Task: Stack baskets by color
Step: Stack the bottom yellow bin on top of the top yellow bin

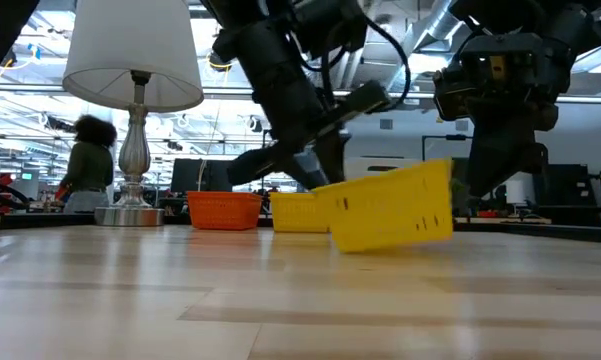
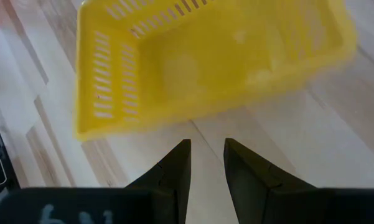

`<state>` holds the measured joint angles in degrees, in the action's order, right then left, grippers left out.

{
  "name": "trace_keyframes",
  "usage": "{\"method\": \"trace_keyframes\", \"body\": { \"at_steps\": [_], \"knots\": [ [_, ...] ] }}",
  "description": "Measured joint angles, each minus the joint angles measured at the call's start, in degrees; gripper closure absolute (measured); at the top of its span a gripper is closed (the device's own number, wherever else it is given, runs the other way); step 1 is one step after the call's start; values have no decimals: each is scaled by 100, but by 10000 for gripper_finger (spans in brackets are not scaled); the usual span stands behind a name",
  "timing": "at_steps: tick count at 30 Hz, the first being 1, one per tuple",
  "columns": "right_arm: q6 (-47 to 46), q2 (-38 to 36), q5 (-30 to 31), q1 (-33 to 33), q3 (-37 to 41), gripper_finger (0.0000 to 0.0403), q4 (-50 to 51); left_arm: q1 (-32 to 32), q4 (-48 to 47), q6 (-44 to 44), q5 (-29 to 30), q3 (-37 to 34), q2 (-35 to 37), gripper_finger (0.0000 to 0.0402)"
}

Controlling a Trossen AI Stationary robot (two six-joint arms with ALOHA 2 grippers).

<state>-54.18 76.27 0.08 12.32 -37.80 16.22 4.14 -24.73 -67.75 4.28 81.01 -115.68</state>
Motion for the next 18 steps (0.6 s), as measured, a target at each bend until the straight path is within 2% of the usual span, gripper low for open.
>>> {"method": "trace_keyframes", "body": {
  "at_steps": [2,9,13,18],
  "knots": [
    [-17,0,-1,0,0,285,25,2,248,9,-70,32,-105,396],
    [-191,-39,-44,26,0,285,116,22,255,-93,-193,37,-159,400],
    [-609,-388,31,156,4,285,408,-36,-340,-217,-4,130,-35,401],
    [-1053,-1142,284,355,4,285,961,-188,-1041,-269,533,267,504,401]
  ]
}}
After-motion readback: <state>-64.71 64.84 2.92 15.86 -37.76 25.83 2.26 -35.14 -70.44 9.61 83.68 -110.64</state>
